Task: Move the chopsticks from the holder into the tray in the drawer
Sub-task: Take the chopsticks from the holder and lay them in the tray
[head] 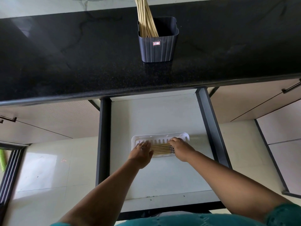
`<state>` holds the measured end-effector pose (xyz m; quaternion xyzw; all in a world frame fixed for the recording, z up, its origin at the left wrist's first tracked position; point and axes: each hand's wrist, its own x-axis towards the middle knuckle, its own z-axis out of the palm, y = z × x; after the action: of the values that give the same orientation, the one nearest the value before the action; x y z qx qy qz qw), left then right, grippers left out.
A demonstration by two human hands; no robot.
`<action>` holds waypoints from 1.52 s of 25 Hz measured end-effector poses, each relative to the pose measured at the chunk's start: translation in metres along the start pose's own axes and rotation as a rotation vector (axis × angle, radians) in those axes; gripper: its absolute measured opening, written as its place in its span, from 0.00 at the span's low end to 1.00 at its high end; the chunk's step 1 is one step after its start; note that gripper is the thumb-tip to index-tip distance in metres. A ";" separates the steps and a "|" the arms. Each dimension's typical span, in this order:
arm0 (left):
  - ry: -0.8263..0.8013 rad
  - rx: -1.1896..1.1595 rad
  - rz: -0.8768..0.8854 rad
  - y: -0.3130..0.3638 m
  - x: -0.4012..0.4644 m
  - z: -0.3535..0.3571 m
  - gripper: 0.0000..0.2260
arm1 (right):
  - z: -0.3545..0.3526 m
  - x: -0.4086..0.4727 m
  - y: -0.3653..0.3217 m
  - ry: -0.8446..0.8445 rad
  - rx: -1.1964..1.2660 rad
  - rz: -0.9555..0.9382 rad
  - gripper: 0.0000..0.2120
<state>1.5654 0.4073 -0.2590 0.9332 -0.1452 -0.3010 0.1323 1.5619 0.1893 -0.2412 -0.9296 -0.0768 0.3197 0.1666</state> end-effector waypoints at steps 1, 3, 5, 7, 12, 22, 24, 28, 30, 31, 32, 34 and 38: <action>0.027 0.000 -0.006 -0.002 -0.001 0.001 0.23 | 0.000 0.000 0.000 -0.005 0.014 0.009 0.29; 0.080 -0.021 -0.012 -0.007 -0.003 0.001 0.21 | -0.001 -0.001 0.000 -0.014 0.032 0.012 0.30; 0.099 -0.025 -0.003 -0.010 -0.004 0.001 0.20 | -0.001 -0.003 0.000 -0.026 0.021 0.028 0.29; 0.079 0.023 0.008 -0.009 -0.002 -0.002 0.20 | -0.002 -0.002 0.001 -0.029 -0.024 0.050 0.25; 0.033 0.040 -0.007 0.002 -0.005 -0.003 0.22 | -0.007 -0.003 -0.002 -0.054 0.014 0.079 0.25; 0.418 0.115 0.093 0.054 0.018 -0.098 0.16 | -0.098 0.001 -0.062 0.319 0.031 -0.083 0.07; 0.489 0.095 0.102 0.065 0.027 -0.140 0.16 | -0.138 0.007 -0.073 0.418 0.035 -0.077 0.06; 0.706 -0.008 0.107 0.085 0.045 -0.250 0.14 | -0.234 0.020 -0.092 0.678 0.093 -0.085 0.01; 0.785 -0.122 0.124 0.093 0.054 -0.300 0.14 | -0.280 0.030 -0.101 0.779 0.140 -0.128 0.02; 0.805 -0.190 0.131 0.096 0.060 -0.321 0.14 | -0.304 0.037 -0.105 0.818 0.189 -0.140 0.03; 0.811 -0.249 0.130 0.098 0.066 -0.338 0.14 | -0.326 0.045 -0.108 0.840 0.245 -0.140 0.04; 0.797 -0.275 0.085 0.102 0.083 -0.363 0.12 | -0.362 0.069 -0.113 0.831 0.357 -0.088 0.06; 0.732 -0.263 0.004 0.098 0.132 -0.385 0.10 | -0.403 0.144 -0.108 0.797 0.420 0.186 0.04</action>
<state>1.8803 0.3317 0.0060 0.9536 -0.0503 0.0359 0.2946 1.9206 0.2205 0.0136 -0.9290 0.1434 -0.0404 0.3388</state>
